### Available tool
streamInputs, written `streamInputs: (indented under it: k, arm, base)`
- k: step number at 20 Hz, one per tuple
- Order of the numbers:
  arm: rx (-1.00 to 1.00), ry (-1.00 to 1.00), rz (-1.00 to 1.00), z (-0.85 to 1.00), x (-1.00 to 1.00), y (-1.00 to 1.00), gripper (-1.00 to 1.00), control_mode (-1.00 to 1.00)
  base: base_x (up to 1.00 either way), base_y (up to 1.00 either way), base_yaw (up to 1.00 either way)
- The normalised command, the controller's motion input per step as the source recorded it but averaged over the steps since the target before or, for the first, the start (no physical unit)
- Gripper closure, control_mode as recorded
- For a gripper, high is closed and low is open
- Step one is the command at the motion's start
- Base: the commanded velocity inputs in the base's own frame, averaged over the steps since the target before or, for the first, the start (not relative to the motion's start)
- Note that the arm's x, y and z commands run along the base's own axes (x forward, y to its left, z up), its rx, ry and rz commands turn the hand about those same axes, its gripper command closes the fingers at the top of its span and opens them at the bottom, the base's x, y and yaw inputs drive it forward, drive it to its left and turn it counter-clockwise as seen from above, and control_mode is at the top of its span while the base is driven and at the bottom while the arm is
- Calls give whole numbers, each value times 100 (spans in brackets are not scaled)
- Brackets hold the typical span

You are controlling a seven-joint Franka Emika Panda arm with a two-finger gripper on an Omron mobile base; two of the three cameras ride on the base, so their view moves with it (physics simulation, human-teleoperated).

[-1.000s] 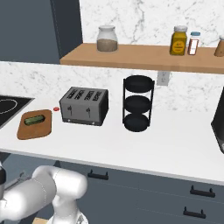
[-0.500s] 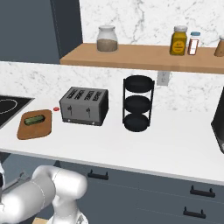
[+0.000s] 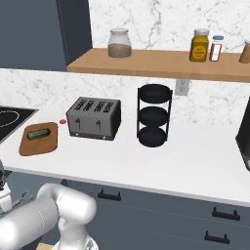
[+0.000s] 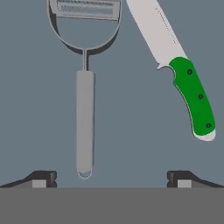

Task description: Place the appropriate cutting tool for cutting the cucumber skin on the cutting board.

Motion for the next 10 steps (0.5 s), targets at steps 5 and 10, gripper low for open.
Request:
streamInputs:
  k: [5, 10]
  arm:
    - [0, 0, 0, -28, 15, 5, -100, -100]
    - [0, 0, 0, -34, 11, 5, -100, -100]
  base:
    - [0, 0, 0]
    - [0, 0, 0]
